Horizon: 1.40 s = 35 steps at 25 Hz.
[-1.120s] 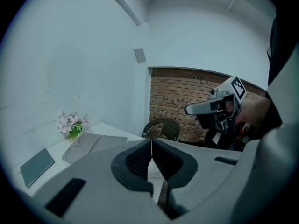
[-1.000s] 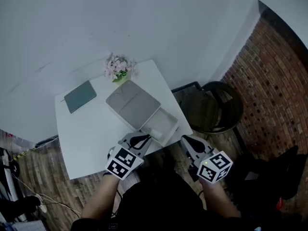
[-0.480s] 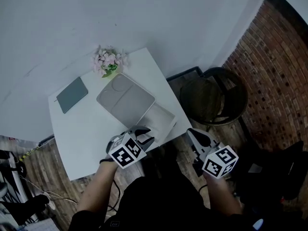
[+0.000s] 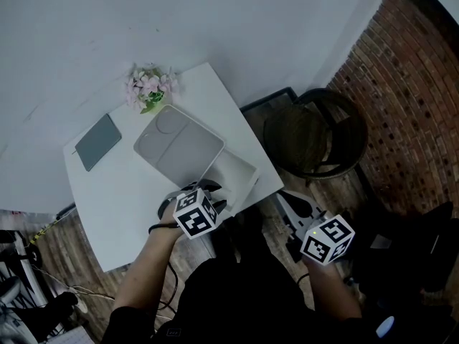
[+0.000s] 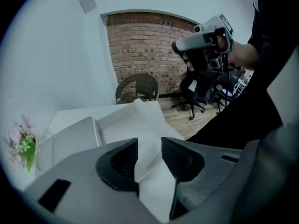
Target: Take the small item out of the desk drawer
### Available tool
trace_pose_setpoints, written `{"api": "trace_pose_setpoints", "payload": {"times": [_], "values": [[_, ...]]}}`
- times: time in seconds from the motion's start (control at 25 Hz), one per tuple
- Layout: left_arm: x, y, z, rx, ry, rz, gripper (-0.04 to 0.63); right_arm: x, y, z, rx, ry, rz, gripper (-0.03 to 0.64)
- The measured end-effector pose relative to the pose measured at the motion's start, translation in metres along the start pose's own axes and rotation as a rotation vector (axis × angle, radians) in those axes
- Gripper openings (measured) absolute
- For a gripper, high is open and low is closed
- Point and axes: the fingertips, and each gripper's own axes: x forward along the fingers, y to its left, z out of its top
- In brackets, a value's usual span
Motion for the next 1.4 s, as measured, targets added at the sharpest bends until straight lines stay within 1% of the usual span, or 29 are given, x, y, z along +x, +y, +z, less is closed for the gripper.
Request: {"api": "trace_pose_setpoints", "payload": {"times": [0.12, 0.28, 0.4, 0.56, 0.72, 0.84, 0.96, 1.08, 1.16, 1.28, 1.4], "values": [[0.01, 0.0, -0.007, 0.042, 0.063, -0.002, 0.143, -0.001, -0.001, 0.0, 0.004, -0.002, -0.006, 0.005], [0.022, -0.002, -0.008, 0.053, 0.082, -0.019, 0.147, -0.006, -0.004, -0.005, 0.023, -0.001, -0.018, 0.005], [0.029, -0.006, -0.007, 0.072, 0.106, -0.052, 0.147, -0.01, -0.007, -0.01, 0.038, 0.0, -0.03, 0.005], [0.037, -0.014, -0.01, 0.112, 0.166, -0.104, 0.147, -0.017, -0.013, -0.017, 0.059, -0.001, -0.05, 0.005], [0.046, -0.011, -0.011, 0.149, 0.226, -0.106, 0.147, -0.02, -0.017, -0.021, 0.076, 0.006, -0.058, 0.005], [0.053, -0.011, -0.012, 0.152, 0.258, -0.122, 0.147, -0.022, -0.021, -0.019, 0.08, 0.006, -0.065, 0.005], [0.058, -0.014, -0.011, 0.129, 0.279, -0.133, 0.149, -0.023, -0.024, -0.014, 0.078, 0.0, -0.061, 0.005], [0.06, -0.015, -0.01, 0.094, 0.288, -0.138, 0.147, -0.024, -0.027, -0.011, 0.075, -0.002, -0.061, 0.005], [0.06, -0.011, -0.008, 0.071, 0.278, -0.13, 0.147, -0.023, -0.029, -0.009, 0.075, -0.005, -0.06, 0.005], [0.057, -0.003, 0.0, 0.058, 0.244, -0.103, 0.147, -0.023, -0.031, -0.005, 0.072, -0.008, -0.056, 0.005], [0.055, 0.005, 0.015, 0.058, 0.189, -0.072, 0.147, -0.025, -0.035, -0.003, 0.073, -0.008, -0.059, 0.005]]}}
